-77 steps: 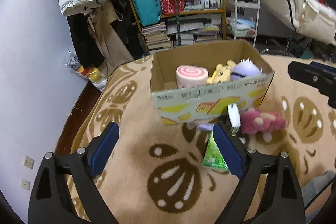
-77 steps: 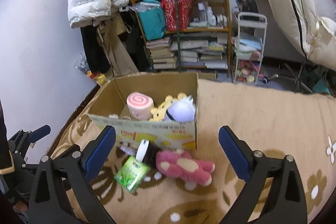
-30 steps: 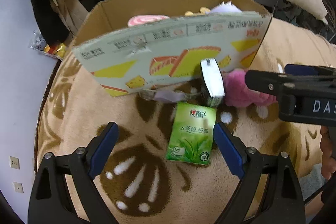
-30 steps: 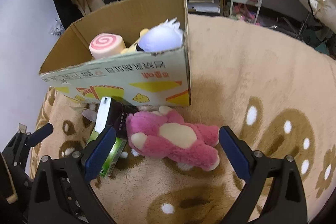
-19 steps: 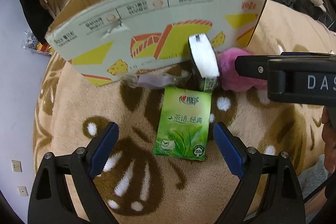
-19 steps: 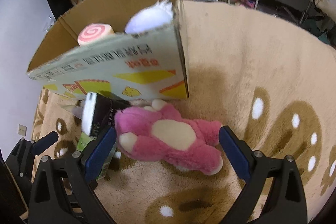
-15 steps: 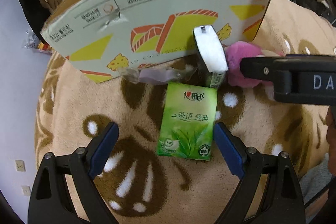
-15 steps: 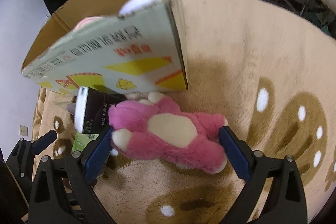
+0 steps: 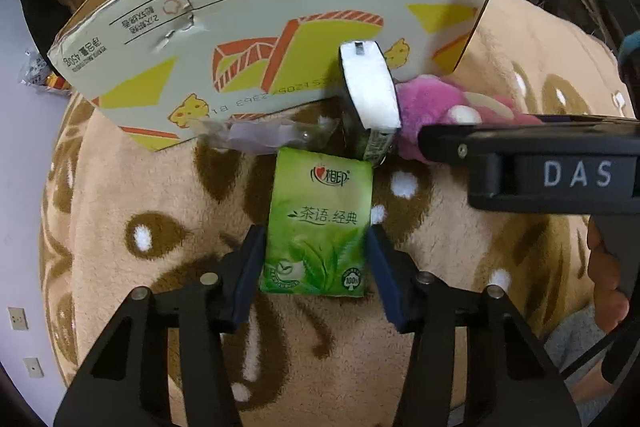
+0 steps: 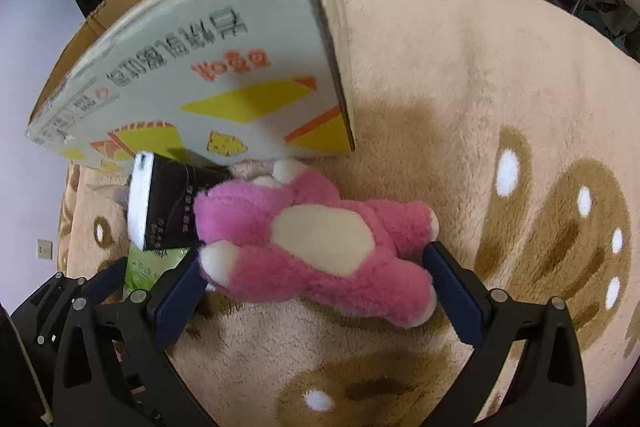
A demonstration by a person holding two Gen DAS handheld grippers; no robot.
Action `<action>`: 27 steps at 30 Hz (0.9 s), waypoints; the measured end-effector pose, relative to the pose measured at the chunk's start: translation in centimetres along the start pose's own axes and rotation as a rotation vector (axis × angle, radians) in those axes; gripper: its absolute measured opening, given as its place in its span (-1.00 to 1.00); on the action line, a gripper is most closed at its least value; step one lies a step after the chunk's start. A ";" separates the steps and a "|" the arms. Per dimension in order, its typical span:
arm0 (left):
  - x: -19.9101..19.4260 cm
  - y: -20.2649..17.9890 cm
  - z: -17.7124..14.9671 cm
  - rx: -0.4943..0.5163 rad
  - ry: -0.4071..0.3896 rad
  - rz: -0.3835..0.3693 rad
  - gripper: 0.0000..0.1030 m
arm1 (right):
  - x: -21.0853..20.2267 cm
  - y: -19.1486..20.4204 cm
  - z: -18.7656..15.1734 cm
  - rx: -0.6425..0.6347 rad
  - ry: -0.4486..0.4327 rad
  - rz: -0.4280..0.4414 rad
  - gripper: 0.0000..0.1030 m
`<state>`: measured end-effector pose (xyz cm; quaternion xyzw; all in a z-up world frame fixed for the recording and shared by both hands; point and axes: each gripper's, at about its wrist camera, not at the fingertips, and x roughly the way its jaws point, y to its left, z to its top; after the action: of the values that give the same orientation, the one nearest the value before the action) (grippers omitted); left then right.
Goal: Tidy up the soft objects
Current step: 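Lower the left tool onto the green tissue pack while the right tool reaches the pink bear, then close the left tool on the green tissue pack while the right tool grasps the pink bear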
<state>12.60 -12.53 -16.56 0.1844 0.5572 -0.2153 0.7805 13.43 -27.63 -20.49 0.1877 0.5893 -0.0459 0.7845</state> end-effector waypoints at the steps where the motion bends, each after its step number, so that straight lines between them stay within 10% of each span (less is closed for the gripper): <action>1: 0.0 -0.2 0.0 0.002 0.000 0.004 -0.01 | 0.6 -0.1 -0.1 0.010 0.031 0.016 1.00; 27: -1.3 3.1 -1.3 -0.102 -0.003 0.058 -0.04 | 1.7 0.5 1.0 -0.032 0.054 -0.026 0.97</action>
<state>12.89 -9.13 -15.59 0.1601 0.5608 -0.1639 0.7956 14.97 -27.23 -21.70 0.1685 0.6135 -0.0416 0.7704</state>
